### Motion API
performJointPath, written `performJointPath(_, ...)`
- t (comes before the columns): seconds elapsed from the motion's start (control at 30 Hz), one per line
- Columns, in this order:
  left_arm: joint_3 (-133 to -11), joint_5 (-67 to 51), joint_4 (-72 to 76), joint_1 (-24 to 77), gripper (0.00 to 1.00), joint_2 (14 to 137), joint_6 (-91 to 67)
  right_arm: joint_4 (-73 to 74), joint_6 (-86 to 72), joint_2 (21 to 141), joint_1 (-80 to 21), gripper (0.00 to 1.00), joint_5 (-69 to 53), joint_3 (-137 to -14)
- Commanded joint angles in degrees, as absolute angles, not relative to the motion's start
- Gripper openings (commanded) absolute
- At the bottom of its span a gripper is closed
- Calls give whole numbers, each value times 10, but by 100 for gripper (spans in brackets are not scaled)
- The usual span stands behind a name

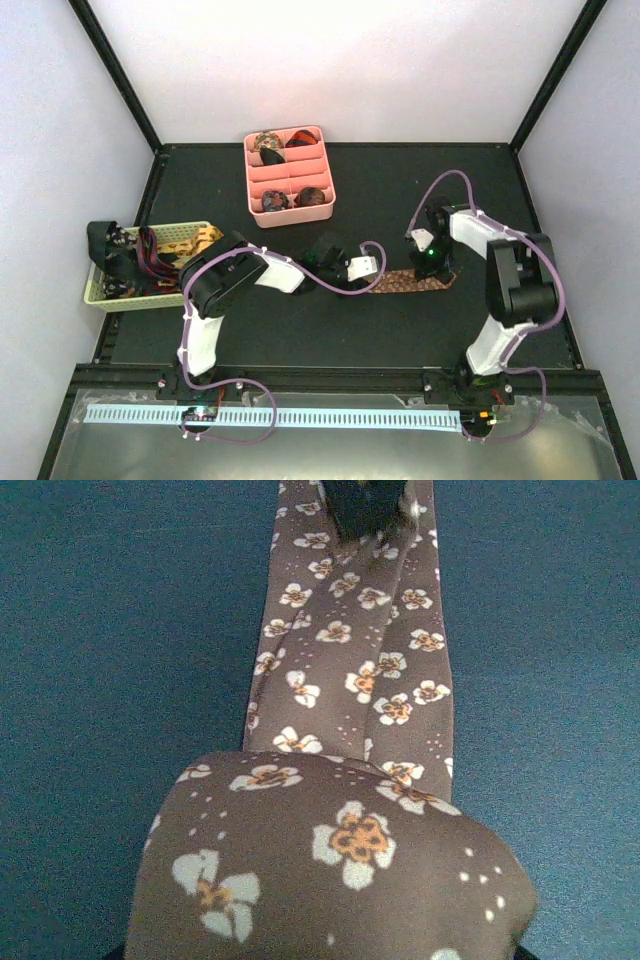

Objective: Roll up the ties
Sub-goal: Roll the tie at the center of the board.

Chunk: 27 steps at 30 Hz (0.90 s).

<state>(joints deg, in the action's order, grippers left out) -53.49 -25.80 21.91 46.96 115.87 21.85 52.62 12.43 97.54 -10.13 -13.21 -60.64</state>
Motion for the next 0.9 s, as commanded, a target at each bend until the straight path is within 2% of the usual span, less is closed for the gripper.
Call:
performJointPath(0.0, -507, -230, 121, 463, 28, 1198, 201, 533, 117, 1039, -85, 2, -115, -628)
performJointPath(0.4, -461, -344, 273, 410, 28, 1122, 105, 493, 160, 1090, -79, 4, -55, -616)
performJointPath(0.6, -461, -394, 349, 398, 29, 1112, 41, 482, 166, 1082, -79, 10, -50, -606)
performJointPath(0.87, -504, -262, 159, 429, 28, 1165, 188, 480, 172, 1064, -78, 20, -52, -610)
